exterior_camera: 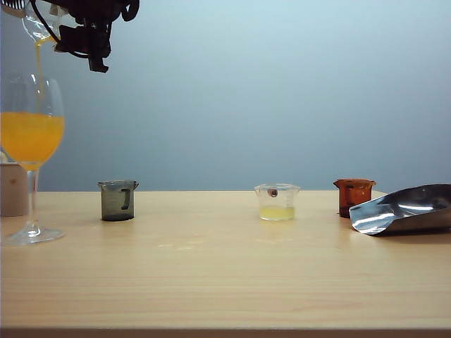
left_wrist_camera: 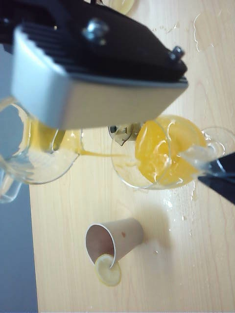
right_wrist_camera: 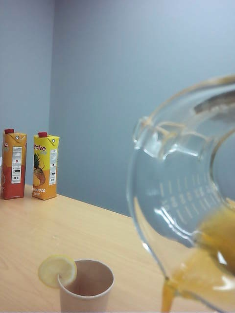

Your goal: Pick up the second measuring cup from the left, pour the orange juice inside into the goblet, and finally put the measuring cup back in its original place.

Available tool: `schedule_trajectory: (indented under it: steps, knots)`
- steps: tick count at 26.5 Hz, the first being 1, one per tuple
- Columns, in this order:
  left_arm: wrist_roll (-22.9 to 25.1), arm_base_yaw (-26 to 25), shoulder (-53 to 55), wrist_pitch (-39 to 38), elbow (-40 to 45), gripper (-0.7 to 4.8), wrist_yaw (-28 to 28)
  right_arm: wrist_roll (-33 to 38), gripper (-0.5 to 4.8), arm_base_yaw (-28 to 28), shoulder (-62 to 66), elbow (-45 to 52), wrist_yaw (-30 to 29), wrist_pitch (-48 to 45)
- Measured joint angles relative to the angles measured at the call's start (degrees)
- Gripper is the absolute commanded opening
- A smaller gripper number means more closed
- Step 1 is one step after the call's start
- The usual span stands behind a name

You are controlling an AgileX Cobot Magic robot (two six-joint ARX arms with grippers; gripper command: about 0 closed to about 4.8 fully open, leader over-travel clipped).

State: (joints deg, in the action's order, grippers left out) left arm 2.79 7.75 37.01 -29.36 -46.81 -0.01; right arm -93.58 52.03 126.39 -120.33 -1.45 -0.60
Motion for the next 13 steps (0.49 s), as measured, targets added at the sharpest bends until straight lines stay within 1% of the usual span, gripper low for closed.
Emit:
schedule_trajectory:
  steps: [6,13]
  knots:
    - [0.0,0.0,0.0,0.0,0.0,-0.03,0.0,-1.4,1.56,0.0,0.0,0.0,-0.1,-2.1]
    - [0.0,0.0,0.0,0.0,0.0,-0.03,0.0,-6.4,1.56,0.0,0.0,0.0,-1.7,-1.9]
